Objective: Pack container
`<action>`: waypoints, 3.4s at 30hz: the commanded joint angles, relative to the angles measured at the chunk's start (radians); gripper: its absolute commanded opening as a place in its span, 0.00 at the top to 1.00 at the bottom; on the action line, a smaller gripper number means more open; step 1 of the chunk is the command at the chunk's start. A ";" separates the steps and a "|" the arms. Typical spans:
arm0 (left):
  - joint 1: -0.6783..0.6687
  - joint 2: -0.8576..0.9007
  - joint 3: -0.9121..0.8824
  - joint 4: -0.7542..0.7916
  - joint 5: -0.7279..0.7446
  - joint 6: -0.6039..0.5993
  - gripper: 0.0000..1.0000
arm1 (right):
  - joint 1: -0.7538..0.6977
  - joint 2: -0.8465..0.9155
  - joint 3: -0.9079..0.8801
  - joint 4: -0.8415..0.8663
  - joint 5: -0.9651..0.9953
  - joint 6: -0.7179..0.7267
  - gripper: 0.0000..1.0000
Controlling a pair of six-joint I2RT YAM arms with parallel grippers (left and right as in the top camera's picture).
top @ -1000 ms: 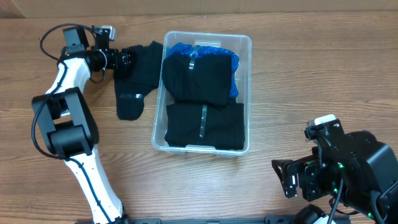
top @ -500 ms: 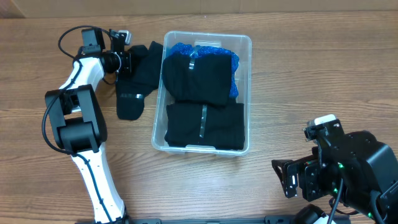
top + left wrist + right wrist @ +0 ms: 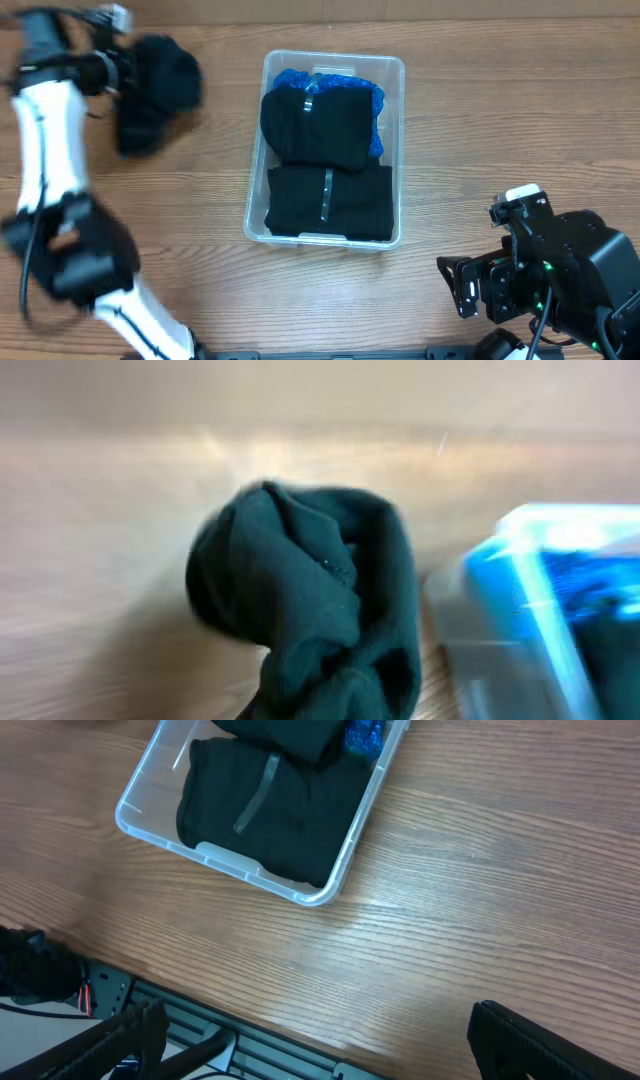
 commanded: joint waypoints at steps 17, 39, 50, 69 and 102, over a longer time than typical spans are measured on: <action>-0.666 -0.379 0.035 -0.587 0.244 0.578 0.96 | 0.000 -0.004 0.002 0.003 0.002 -0.003 0.00; -0.764 -0.073 0.038 -0.668 -0.041 0.615 0.00 | 0.000 -0.004 0.002 0.003 0.002 -0.003 0.00; -0.764 -0.290 0.435 -0.702 -0.448 0.101 0.00 | 0.000 -0.004 0.002 0.003 0.002 -0.003 0.00; -0.764 -0.750 0.426 -0.949 -0.515 -0.175 0.00 | 0.000 -0.004 0.002 0.003 0.002 -0.003 0.00; -0.449 -1.921 -1.330 -0.176 -0.386 -0.253 0.00 | 0.000 -0.004 0.002 0.003 0.002 -0.003 0.00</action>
